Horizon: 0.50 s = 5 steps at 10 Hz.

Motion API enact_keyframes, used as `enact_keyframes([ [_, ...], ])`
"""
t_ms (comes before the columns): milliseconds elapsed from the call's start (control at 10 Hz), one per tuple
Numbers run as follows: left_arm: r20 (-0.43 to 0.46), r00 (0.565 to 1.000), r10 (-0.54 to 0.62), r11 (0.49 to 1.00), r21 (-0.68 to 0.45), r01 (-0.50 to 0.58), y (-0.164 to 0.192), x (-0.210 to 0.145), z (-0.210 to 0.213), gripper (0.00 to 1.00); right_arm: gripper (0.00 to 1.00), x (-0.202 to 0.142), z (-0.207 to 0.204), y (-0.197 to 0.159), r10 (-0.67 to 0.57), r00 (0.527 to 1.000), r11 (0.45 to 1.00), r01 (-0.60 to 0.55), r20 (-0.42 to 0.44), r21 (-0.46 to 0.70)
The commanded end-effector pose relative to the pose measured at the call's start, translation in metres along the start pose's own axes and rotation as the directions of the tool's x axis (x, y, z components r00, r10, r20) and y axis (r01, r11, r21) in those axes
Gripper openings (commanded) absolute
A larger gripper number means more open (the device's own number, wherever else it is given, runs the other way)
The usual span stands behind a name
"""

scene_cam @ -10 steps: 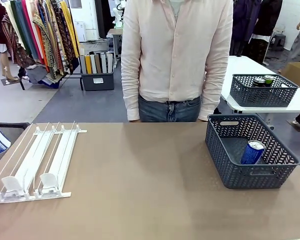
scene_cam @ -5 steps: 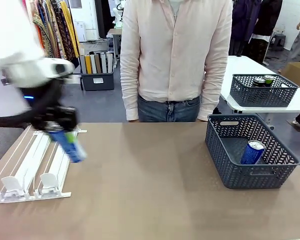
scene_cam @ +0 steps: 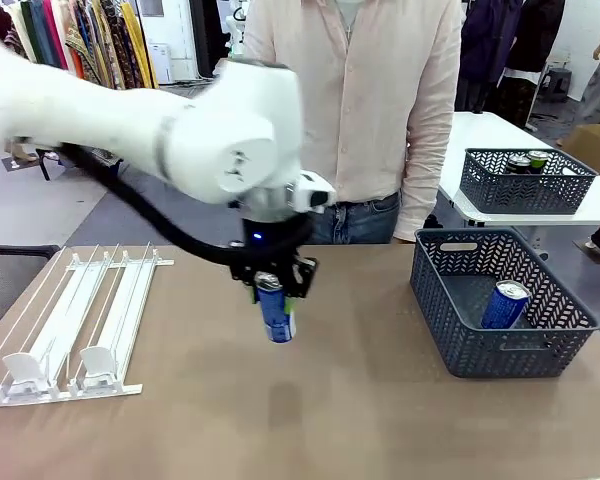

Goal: Retrieve and store the cans from the dispenser.
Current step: Pick up one can from the Automatic Can Dispenser and place it in the middle of the table.

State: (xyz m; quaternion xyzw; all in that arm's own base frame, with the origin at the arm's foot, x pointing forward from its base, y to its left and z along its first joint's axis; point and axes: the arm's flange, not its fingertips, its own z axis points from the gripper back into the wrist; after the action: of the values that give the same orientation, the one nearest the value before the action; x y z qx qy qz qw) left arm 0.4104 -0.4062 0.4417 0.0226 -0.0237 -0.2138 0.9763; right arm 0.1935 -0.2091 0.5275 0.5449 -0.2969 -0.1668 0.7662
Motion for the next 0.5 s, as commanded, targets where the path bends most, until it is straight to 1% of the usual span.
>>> enact_keyframes([
  [0,0.011,0.999,0.051,0.99,0.128,-0.052,-0.015,0.033,0.002,0.0,1.0,0.003,-0.001,0.002,0.024,1.0,0.999,-0.025,0.013,0.032],
  [100,-0.007,0.999,0.043,0.986,0.162,-0.042,-0.023,0.035,-0.007,0.0,1.0,0.003,-0.001,0.002,0.024,1.0,0.999,-0.025,0.013,0.032],
  [200,-0.025,0.999,0.041,0.986,0.164,-0.037,-0.023,0.036,-0.015,0.0,1.0,0.003,-0.001,0.002,0.024,1.0,0.999,-0.025,0.013,0.032],
  [300,-0.054,0.998,0.027,0.992,0.128,-0.02,-0.02,0.037,-0.022,0.0,1.0,0.003,-0.001,0.002,0.024,1.0,0.999,-0.025,0.013,0.032],
  [400,-0.055,0.998,0.009,0.995,0.1,-0.003,-0.012,0.038,-0.027,0.0,1.0,0.003,-0.001,0.002,0.024,1.0,0.999,-0.025,0.013,0.032],
])
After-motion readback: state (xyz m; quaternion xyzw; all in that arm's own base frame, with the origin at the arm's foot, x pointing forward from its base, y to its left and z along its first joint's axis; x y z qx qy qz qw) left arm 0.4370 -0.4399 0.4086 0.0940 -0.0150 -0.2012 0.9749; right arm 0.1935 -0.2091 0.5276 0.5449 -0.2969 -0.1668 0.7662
